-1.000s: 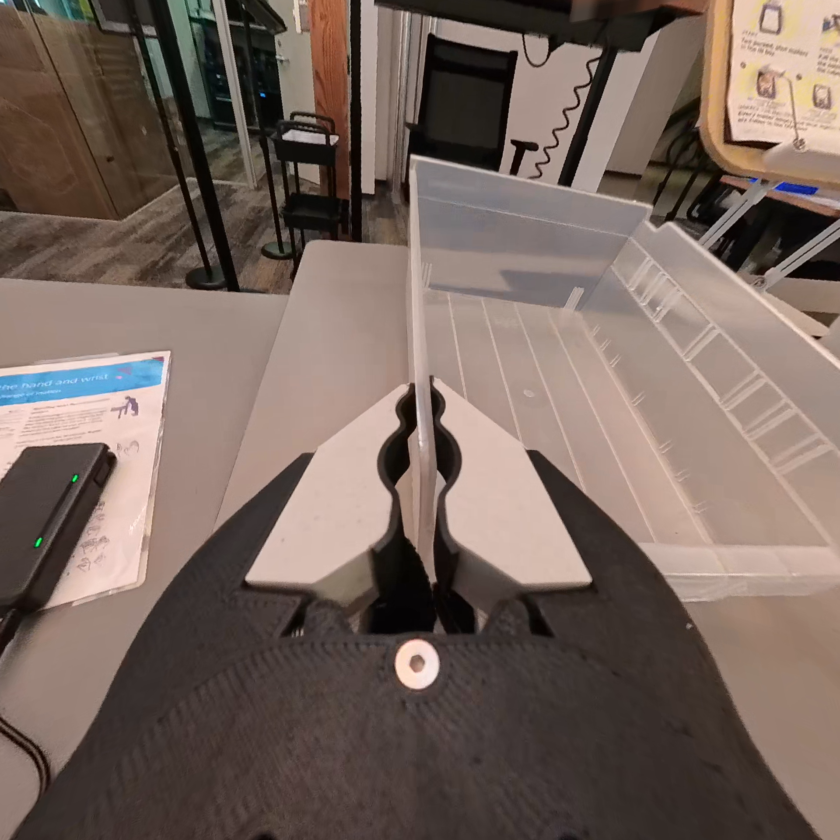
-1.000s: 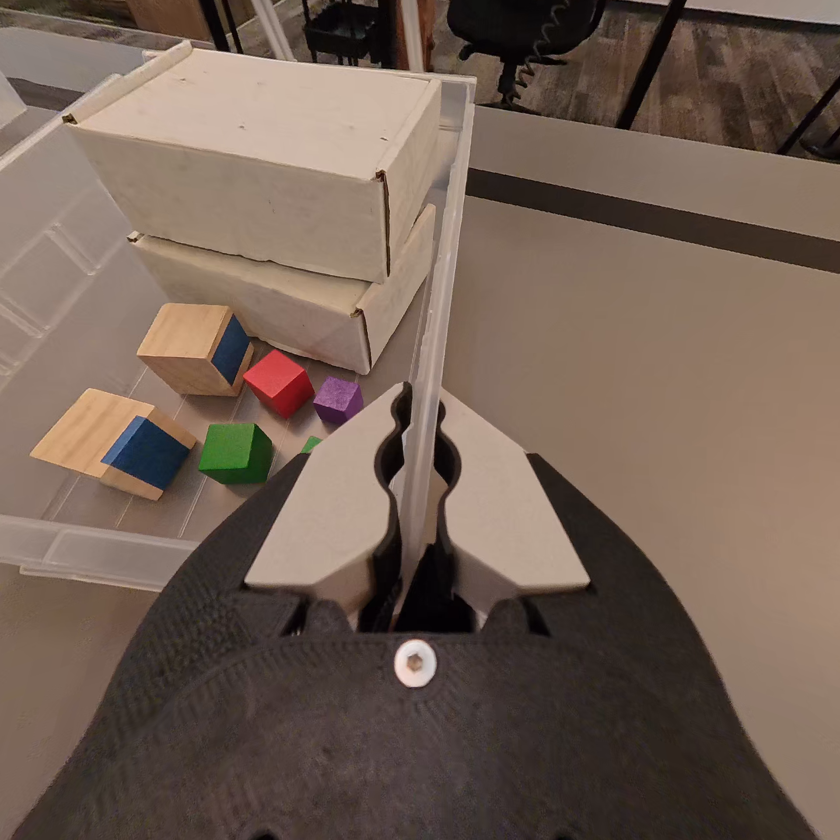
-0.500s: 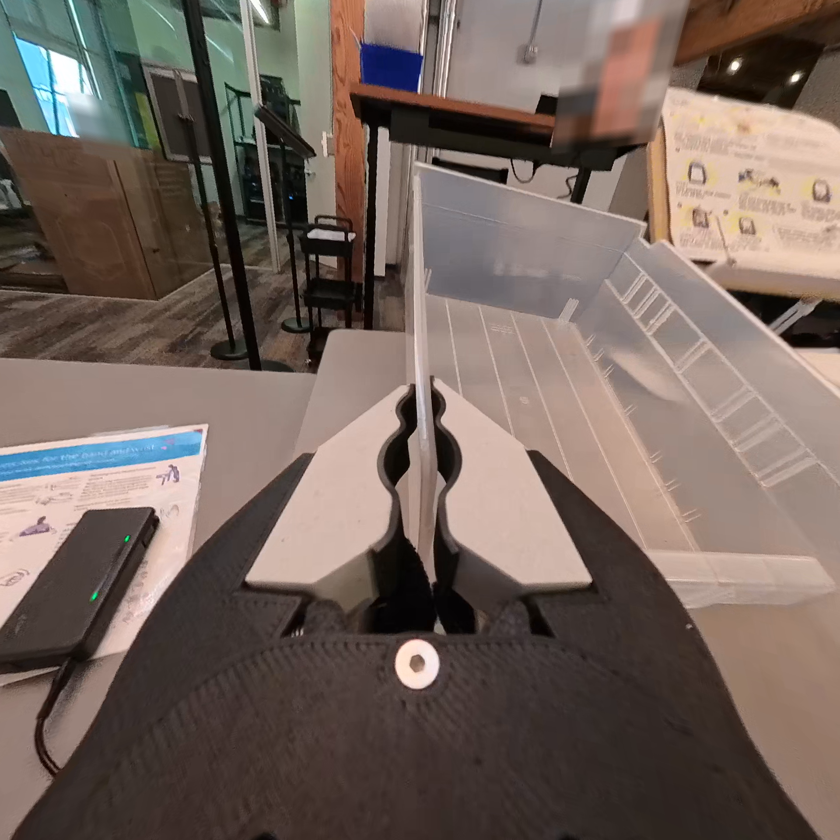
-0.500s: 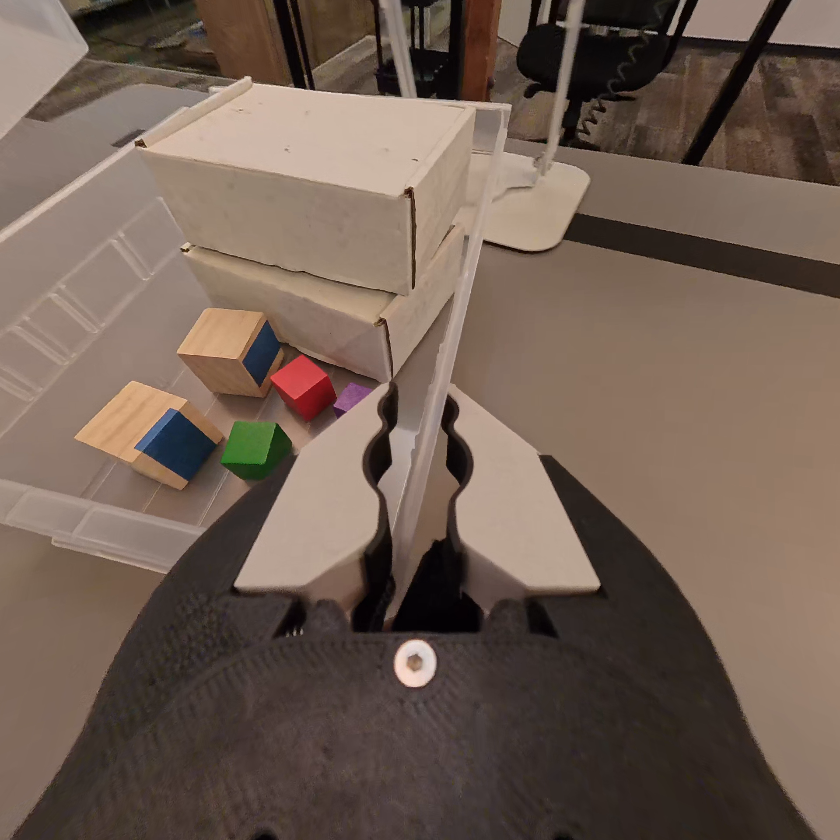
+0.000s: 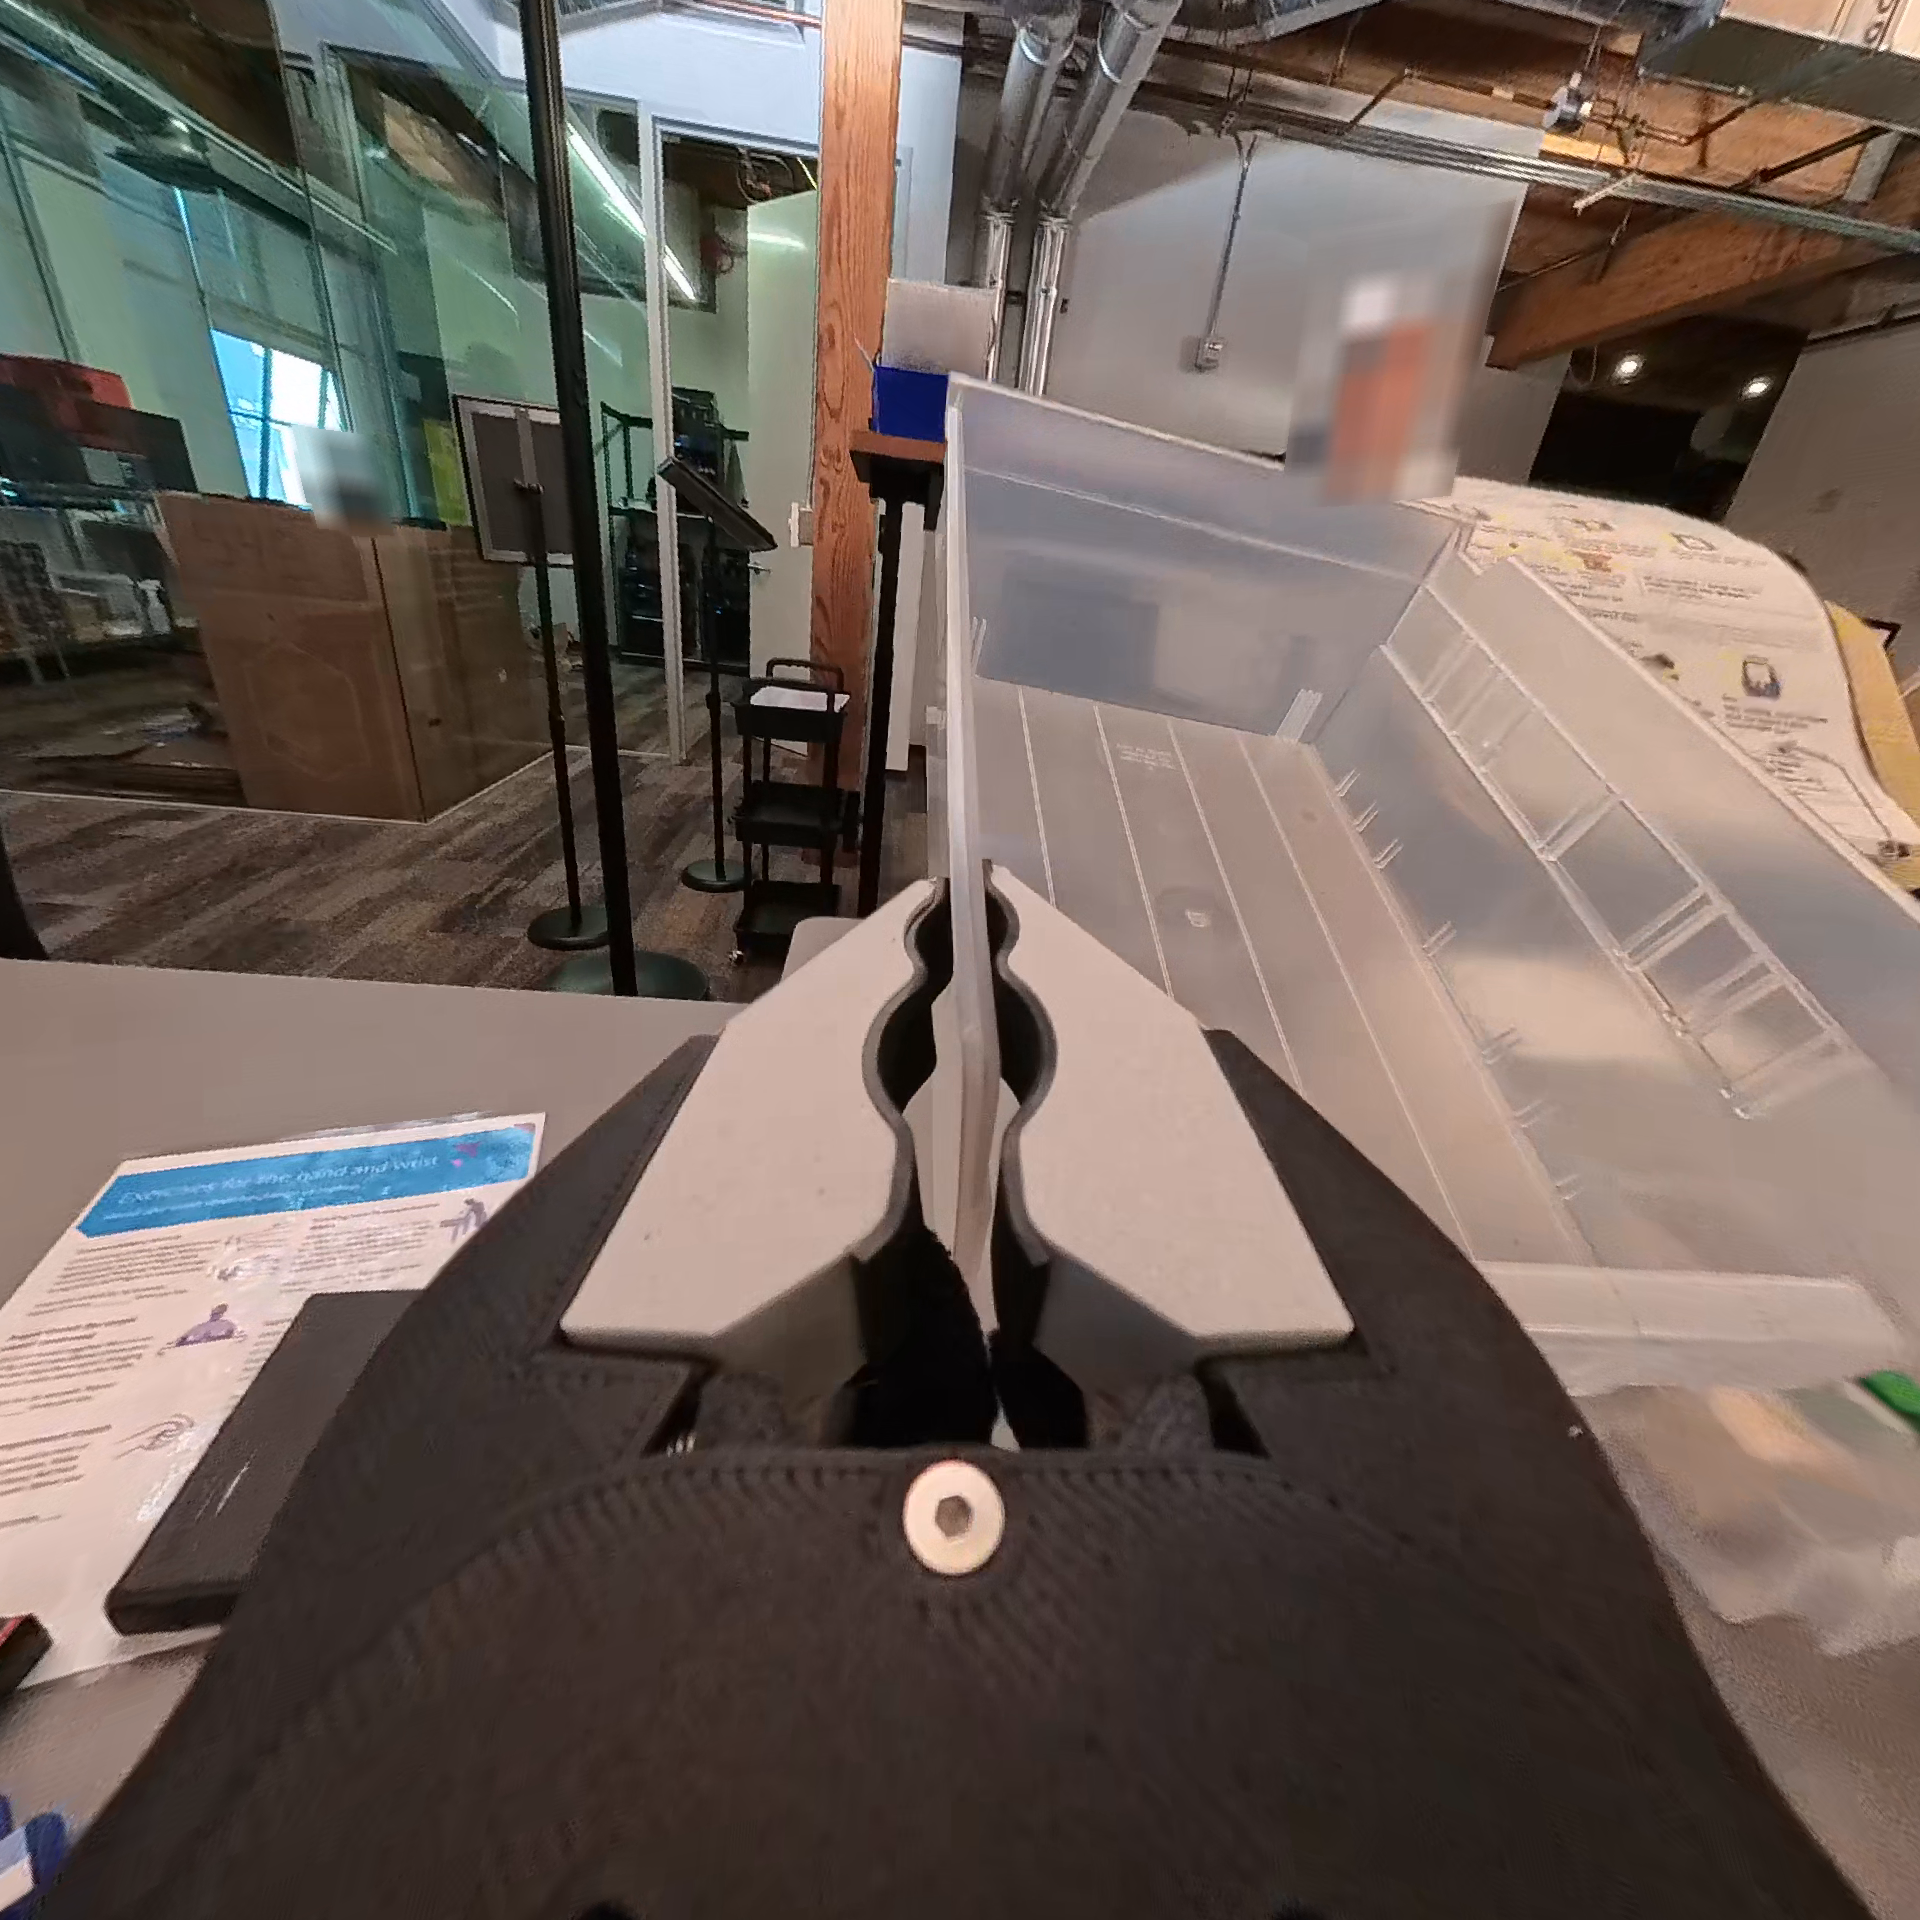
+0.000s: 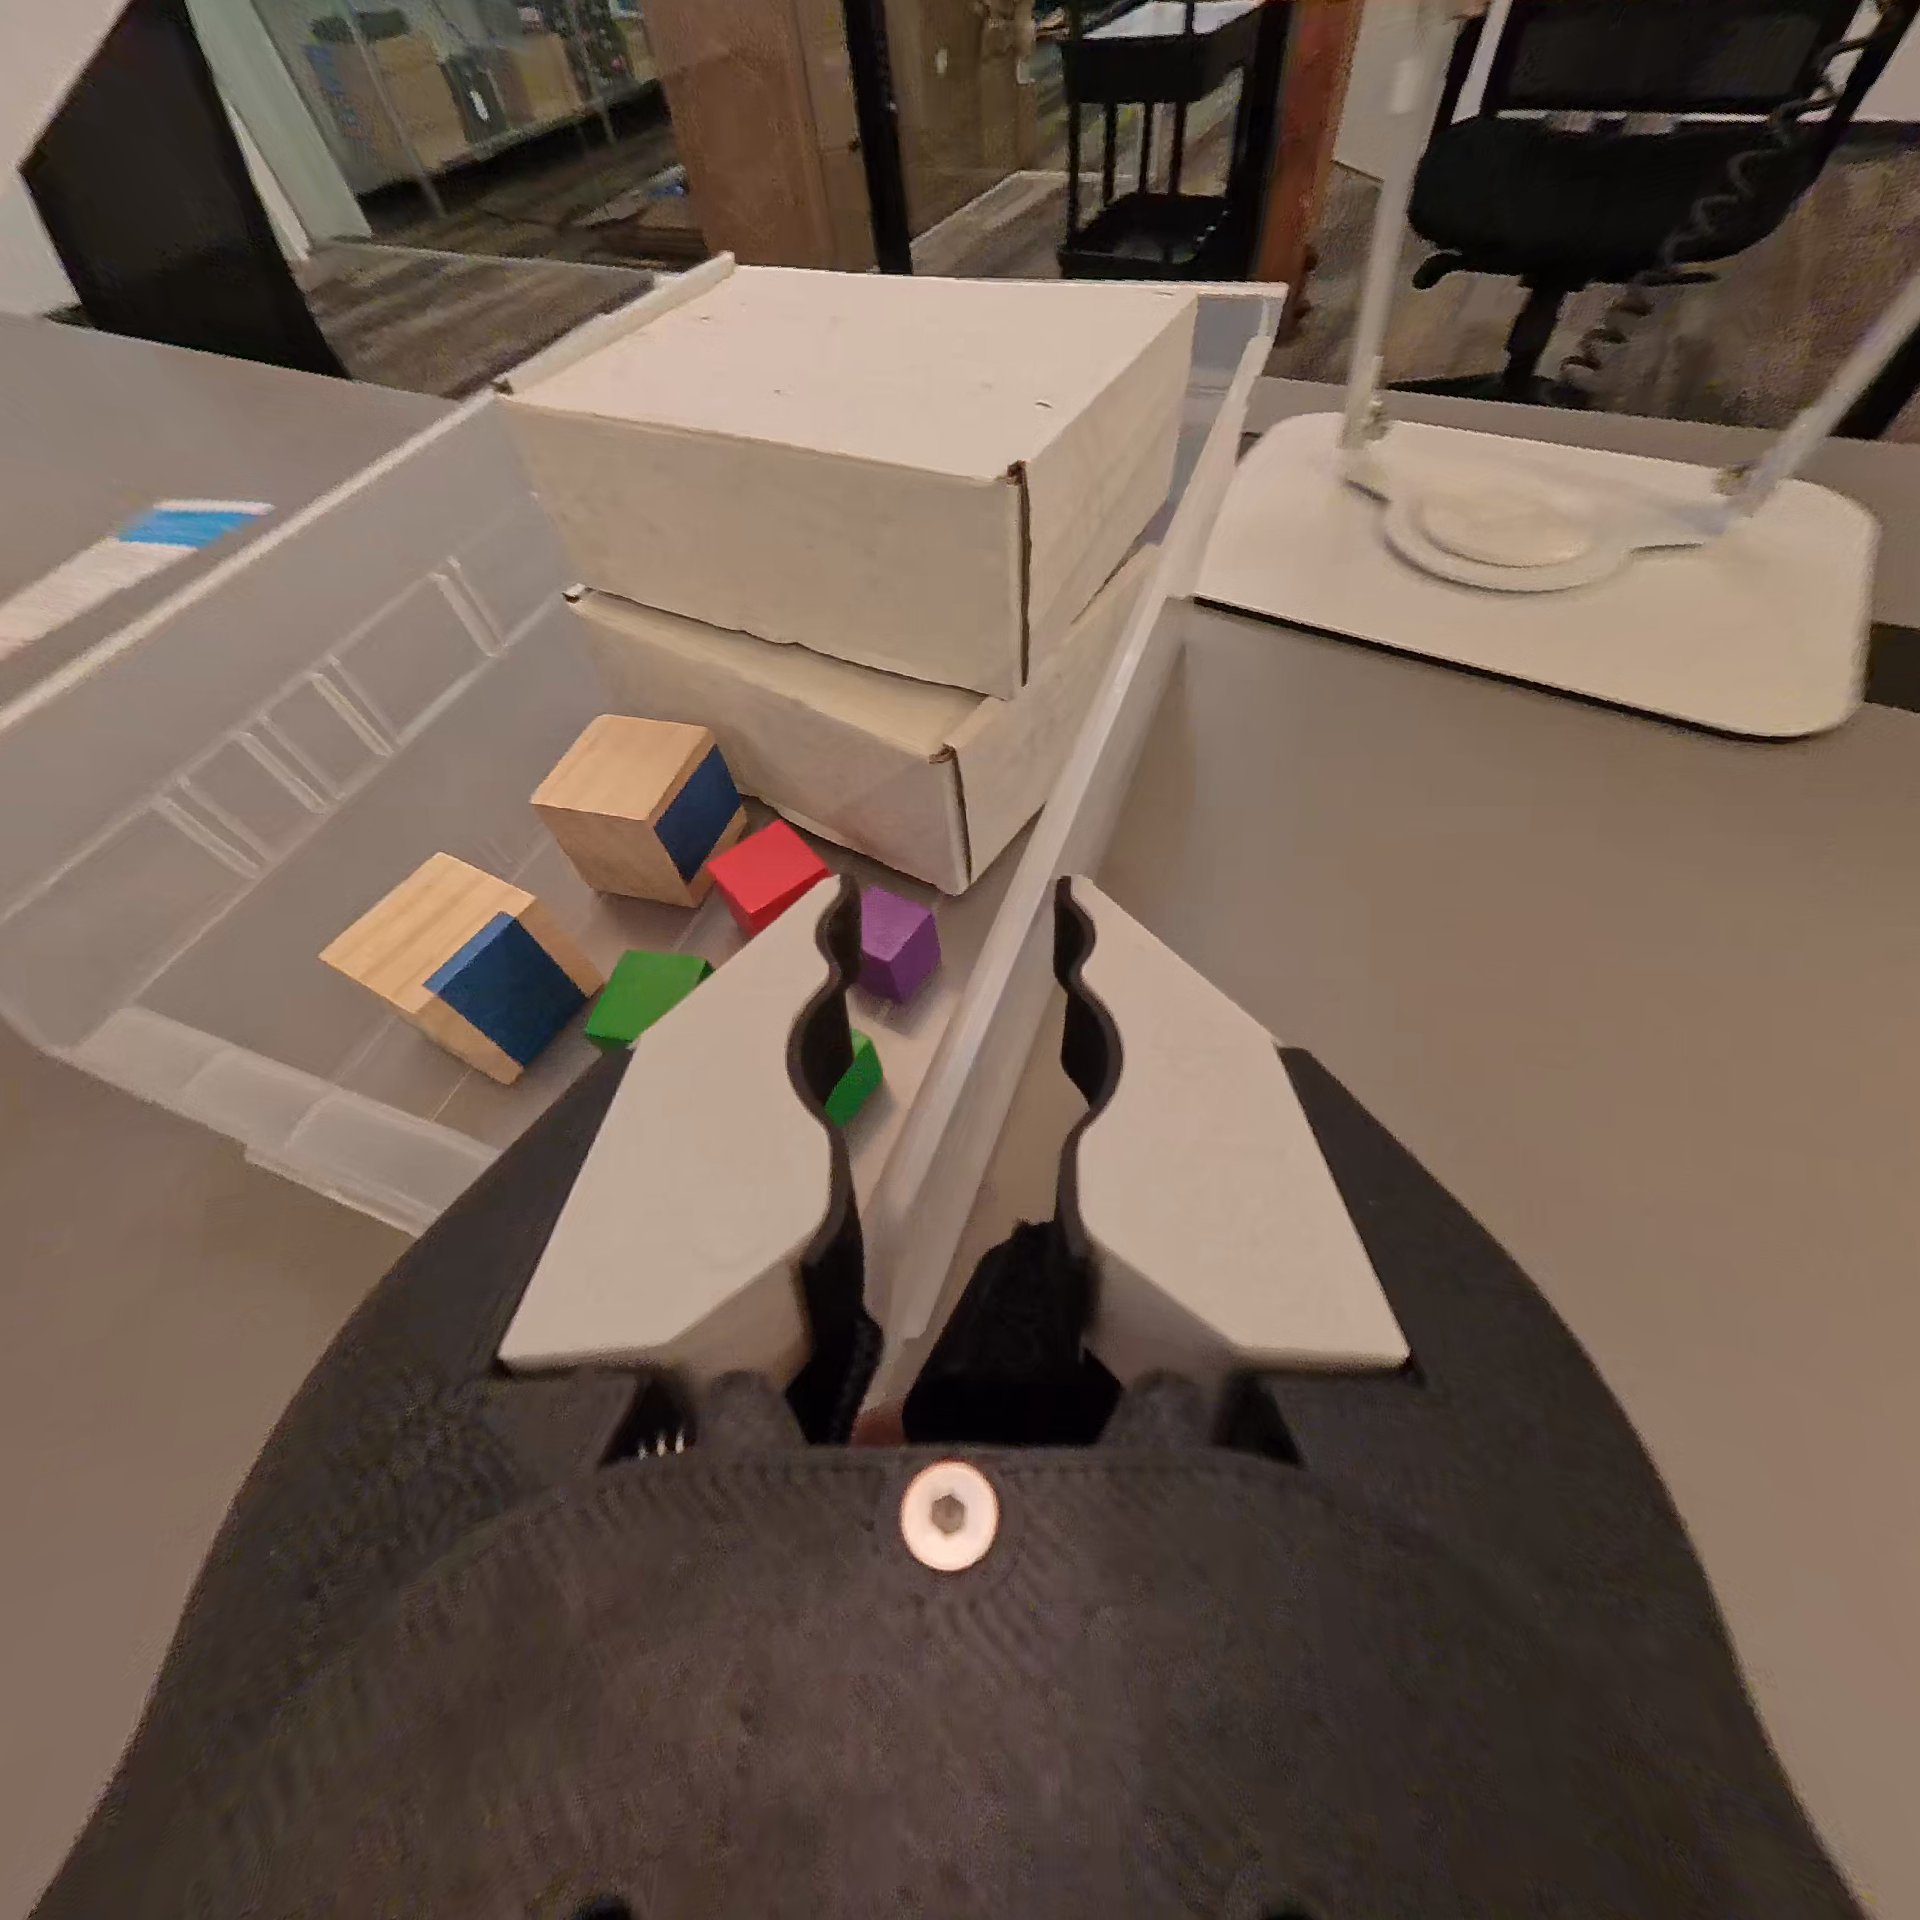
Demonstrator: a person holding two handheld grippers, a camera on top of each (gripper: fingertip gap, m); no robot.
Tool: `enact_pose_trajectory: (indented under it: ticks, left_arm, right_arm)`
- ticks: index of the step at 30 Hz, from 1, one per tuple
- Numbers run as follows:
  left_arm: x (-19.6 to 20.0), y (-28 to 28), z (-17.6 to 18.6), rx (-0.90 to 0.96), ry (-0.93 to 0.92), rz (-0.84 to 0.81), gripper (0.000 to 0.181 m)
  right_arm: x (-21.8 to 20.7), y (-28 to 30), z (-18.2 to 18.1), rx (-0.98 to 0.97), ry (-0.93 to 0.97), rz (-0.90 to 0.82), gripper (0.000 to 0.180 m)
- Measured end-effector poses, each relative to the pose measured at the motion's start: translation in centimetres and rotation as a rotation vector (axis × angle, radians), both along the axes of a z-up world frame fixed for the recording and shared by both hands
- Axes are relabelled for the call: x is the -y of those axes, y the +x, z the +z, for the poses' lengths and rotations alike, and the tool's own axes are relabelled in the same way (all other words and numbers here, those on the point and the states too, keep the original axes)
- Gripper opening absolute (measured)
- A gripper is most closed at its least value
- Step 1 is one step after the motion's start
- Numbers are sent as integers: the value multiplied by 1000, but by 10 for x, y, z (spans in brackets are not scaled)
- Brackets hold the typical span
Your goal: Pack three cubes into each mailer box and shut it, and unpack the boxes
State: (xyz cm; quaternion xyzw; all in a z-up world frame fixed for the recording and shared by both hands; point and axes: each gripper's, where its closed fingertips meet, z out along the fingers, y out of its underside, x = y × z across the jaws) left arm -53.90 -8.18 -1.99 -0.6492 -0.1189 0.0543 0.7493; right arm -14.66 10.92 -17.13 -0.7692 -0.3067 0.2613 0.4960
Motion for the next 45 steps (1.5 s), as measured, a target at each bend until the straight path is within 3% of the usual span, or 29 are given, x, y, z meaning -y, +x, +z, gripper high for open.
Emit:
enact_pose_trajectory:
  ticks: [11,23,27,33,40,45]
  left_arm:
    - [16,-1,25,10,74,3,0]
    - [4,22,34,-5,70,-46,1]
    - [-12,52,41,-26,59,-98,1]
    - [-54,131,40,-35,6,-218,1]
    - [-114,261,5,-75,-124,-402,0]
    - [-158,354,-32,-40,-216,-507,0]
  right_arm:
    - [32,-105,0,-44,-6,86,52]
    - [67,-159,5,-165,-71,211,60]
    - [66,-122,32,-250,-22,216,60]
    - [47,-9,59,-328,-27,128,61]
    - [74,123,83,-457,62,75,77]
    - [102,169,76,-459,48,37,91]
